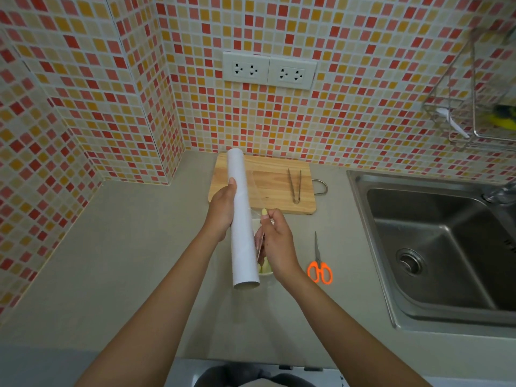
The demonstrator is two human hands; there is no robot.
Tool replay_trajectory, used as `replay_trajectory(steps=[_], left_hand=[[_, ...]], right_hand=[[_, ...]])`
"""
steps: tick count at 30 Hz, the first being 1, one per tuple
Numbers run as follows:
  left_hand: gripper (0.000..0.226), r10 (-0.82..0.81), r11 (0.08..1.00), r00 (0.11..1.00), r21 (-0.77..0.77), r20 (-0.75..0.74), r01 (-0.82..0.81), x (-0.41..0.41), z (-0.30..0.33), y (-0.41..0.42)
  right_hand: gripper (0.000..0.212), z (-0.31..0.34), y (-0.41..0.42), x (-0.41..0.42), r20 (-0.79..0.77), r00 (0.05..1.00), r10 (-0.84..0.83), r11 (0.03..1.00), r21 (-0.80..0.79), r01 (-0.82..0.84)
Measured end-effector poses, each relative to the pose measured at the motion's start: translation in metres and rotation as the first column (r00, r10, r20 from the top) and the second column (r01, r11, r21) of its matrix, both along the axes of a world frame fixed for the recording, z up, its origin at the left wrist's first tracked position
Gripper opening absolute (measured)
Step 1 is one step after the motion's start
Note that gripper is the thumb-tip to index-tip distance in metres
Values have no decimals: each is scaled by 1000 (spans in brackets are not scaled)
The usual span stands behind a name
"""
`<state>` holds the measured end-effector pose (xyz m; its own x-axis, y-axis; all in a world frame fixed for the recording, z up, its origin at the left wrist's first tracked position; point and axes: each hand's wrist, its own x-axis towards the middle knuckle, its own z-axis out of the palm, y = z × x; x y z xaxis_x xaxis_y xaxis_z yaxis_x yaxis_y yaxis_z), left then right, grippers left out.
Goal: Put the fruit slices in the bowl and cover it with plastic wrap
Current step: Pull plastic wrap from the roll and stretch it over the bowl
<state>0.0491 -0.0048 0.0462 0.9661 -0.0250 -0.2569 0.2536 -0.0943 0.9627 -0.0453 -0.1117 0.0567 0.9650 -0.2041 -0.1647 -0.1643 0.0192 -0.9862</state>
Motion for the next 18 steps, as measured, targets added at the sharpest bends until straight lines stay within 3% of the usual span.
replay_trajectory(steps=[10,18], left_hand=[[49,9,998,999,-57,-31,-11,-1,-2,2],[51,16,998,1000,55,-8,-15,-2,-6,5]], right_hand=[[18,2,4,0,-32,997,-70,996,61,72],[20,9,-7,8,-218,976,16,992,124,11]])
